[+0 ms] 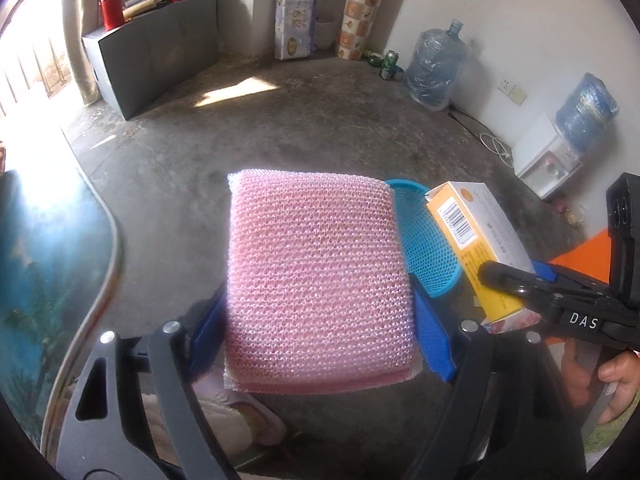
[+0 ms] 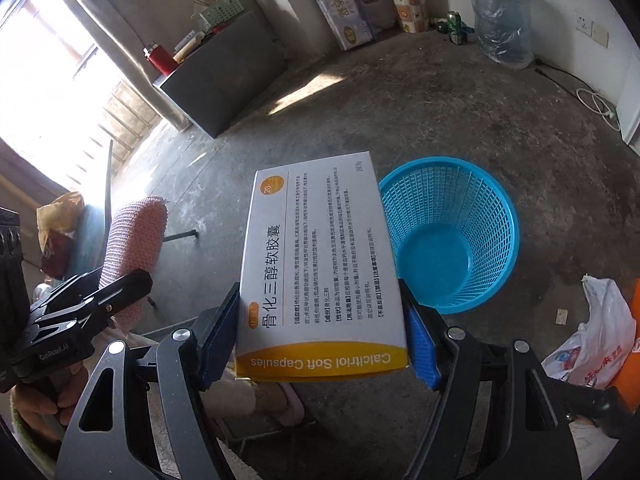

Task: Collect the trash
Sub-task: 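Carry sponge and box over the blue basket and open both grippers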

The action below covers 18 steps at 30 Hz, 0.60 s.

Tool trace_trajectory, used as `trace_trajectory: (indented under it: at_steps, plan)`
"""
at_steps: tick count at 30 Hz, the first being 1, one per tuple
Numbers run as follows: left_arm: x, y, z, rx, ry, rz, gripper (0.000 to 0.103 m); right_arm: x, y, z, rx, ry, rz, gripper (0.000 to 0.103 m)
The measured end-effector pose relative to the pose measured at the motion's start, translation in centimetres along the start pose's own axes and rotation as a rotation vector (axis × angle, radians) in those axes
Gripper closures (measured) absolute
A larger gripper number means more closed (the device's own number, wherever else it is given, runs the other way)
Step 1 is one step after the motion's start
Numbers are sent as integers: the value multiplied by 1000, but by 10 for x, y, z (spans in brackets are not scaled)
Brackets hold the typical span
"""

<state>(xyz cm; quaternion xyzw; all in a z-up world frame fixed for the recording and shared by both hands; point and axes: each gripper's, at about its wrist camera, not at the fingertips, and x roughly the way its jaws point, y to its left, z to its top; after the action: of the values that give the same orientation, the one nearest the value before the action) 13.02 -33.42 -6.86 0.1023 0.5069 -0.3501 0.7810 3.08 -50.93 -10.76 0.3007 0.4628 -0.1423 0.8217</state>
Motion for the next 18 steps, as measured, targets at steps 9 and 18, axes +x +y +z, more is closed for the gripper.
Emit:
trace_trajectory:
  at_steps: [9, 18]
  plan:
    - [94, -53, 32, 26, 184, -181, 25, 39, -76, 7, 196, 49, -6, 32]
    - [179, -70, 59, -53, 327, -245, 24, 86, -132, 21, 338, 77, -33, 31]
